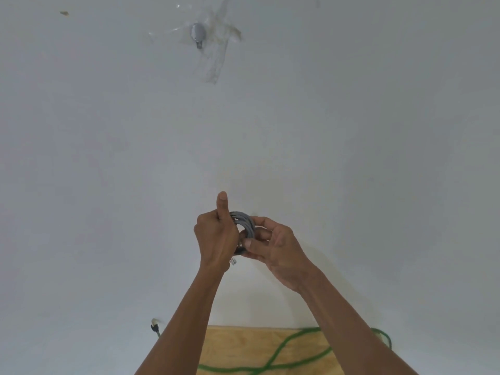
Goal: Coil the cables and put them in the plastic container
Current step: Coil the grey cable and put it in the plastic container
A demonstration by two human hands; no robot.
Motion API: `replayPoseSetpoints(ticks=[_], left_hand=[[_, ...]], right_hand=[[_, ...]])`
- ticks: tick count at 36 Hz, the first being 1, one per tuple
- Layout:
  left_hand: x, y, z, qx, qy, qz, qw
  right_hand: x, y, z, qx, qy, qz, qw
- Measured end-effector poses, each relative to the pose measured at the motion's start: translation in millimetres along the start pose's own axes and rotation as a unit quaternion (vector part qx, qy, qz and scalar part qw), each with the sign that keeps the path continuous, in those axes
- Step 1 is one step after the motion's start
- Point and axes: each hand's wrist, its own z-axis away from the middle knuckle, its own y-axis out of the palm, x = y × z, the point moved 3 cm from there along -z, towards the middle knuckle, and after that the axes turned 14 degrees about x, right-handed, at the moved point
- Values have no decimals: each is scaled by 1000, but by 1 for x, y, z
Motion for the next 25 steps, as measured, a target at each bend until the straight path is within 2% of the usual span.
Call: replayPoseSetpoints(ticks=[3,7,15,17,21,25], left_hand=[[6,1,1,-1,-43,42,998],[6,3,2,14,-57,63,996],[0,4,1,18,-59,88,994],[-1,3,2,10,-54,80,995],[-1,3,4,-2,-42,65,997],[1,3,4,-14,-36,57,998]], right_hand=[[3,1,2,-4,3,77,997],[4,2,2,-3,1,152,988],[0,11,1,-95,-54,229,967],[-1,12,2,-118,-56,210,969],[0,10,2,-151,-29,72,985],[-1,9,2,-160,-12,72,984]])
